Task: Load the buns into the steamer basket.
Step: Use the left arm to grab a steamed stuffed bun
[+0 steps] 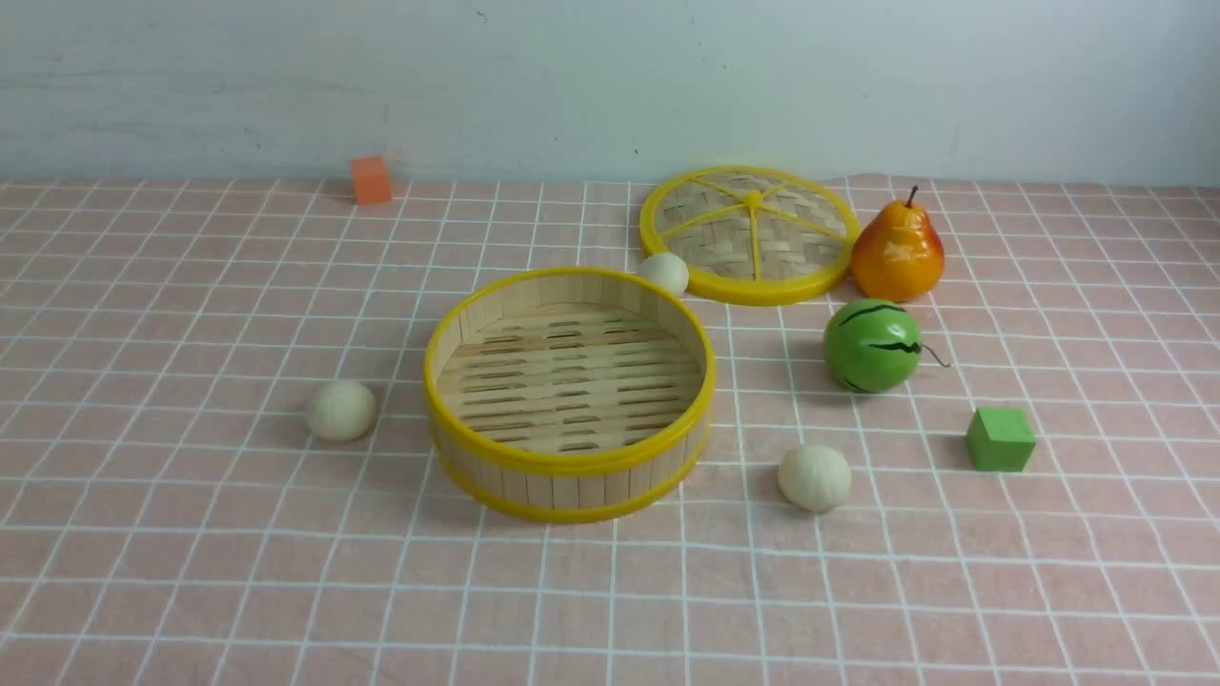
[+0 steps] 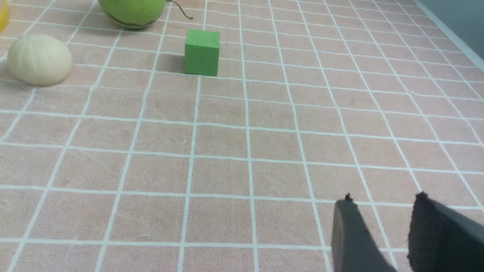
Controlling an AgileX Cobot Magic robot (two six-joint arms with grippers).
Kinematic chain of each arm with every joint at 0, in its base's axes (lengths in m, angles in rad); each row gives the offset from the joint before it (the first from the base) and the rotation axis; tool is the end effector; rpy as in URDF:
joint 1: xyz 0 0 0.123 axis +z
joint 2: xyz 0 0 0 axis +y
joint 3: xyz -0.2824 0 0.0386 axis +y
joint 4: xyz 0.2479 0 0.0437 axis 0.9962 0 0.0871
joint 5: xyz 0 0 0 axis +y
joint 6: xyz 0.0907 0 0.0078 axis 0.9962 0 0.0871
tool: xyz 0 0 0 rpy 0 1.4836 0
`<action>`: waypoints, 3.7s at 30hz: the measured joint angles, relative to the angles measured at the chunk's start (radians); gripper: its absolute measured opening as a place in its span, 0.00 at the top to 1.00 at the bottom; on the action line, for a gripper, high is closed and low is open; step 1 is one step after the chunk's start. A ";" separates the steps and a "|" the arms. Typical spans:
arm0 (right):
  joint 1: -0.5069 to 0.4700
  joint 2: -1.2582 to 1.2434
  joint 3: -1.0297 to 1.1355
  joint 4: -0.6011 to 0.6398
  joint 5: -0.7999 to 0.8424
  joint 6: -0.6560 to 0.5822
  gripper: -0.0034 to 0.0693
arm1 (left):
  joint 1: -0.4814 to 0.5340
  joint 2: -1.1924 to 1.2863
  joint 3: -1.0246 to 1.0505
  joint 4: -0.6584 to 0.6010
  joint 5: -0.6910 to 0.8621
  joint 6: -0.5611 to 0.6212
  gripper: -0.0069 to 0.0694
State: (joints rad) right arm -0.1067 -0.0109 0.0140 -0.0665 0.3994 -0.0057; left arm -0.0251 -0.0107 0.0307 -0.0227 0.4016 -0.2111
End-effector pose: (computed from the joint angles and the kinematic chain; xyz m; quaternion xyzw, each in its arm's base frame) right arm 0.0512 -0.0079 0.1732 0.0237 0.8087 -0.0614 0.5845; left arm 0.0518 -0.0021 0.1673 -0.0816 0.8108 -0.0779 0.5744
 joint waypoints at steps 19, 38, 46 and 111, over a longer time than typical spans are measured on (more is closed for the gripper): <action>0.003 0.000 0.000 0.031 -0.003 -0.001 0.62 | 0.001 0.000 0.000 0.001 0.000 0.000 0.60; 0.003 0.000 0.010 0.001 -0.097 -0.001 0.62 | 0.001 0.000 0.001 0.023 -0.086 0.004 0.60; 0.003 0.000 0.012 0.000 -0.607 0.051 0.62 | 0.001 0.000 0.001 0.023 -0.497 0.004 0.60; 0.470 1.142 -0.697 -0.041 0.285 0.119 0.95 | -0.175 2.107 -1.594 0.271 0.324 -0.259 0.35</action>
State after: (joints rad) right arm 0.3630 1.1313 -0.6833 -0.1072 0.6842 0.1130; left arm -0.2002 2.0958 -1.5630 0.2486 0.7252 -0.4706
